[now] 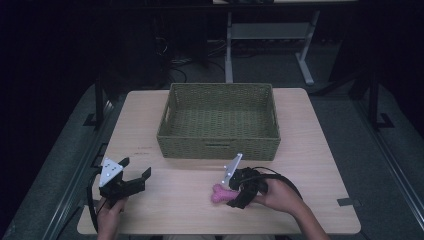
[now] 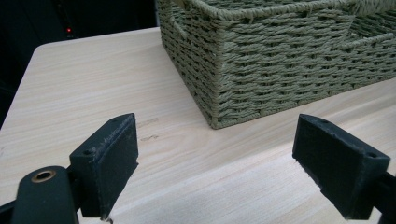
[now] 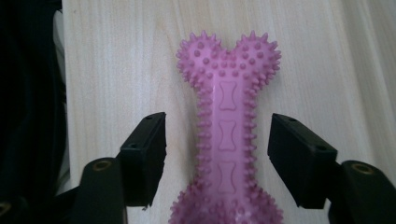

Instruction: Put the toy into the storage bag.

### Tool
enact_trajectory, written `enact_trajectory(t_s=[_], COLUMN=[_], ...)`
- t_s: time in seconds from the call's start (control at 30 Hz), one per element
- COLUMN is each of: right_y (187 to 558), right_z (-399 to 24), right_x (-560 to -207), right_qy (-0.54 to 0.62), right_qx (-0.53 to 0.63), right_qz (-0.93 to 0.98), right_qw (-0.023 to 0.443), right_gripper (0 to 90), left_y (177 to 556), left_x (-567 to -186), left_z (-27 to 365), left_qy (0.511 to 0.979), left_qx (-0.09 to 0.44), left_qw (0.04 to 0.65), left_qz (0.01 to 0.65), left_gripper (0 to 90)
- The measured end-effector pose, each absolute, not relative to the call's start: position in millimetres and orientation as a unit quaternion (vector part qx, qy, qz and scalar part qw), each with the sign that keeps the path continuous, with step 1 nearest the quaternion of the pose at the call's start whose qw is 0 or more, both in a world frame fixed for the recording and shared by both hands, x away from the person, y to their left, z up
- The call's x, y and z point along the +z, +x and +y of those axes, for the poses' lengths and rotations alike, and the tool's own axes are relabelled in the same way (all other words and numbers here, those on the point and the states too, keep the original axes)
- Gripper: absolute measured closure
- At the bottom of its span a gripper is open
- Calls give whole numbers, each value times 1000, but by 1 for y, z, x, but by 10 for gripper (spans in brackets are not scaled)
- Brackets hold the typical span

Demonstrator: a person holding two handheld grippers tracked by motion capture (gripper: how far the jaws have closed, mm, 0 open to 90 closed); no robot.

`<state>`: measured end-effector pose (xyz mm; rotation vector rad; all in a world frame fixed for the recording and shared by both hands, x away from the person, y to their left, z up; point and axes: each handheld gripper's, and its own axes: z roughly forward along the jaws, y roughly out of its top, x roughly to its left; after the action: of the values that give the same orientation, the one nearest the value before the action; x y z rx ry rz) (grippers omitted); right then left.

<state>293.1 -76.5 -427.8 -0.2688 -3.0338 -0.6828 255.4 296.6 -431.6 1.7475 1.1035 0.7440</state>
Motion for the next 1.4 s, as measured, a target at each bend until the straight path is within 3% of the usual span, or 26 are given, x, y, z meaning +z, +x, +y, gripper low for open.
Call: enact_trajectory(t_s=[0.7, 1.4], right_y=[296, 321], right_z=[-68, -88], right_x=[-440, -399], right_qy=[-68, -66], right_qx=[-192, -240], right_qz=[-979, -968], right_qw=[-1, 20], right_gripper=[561, 582], left_y=[256, 255], left_x=[-432, -432], left_z=[298, 298], left_qy=[707, 705], left_qx=[298, 299], left_qw=[458, 458], left_qz=[448, 451], left_gripper=[138, 138])
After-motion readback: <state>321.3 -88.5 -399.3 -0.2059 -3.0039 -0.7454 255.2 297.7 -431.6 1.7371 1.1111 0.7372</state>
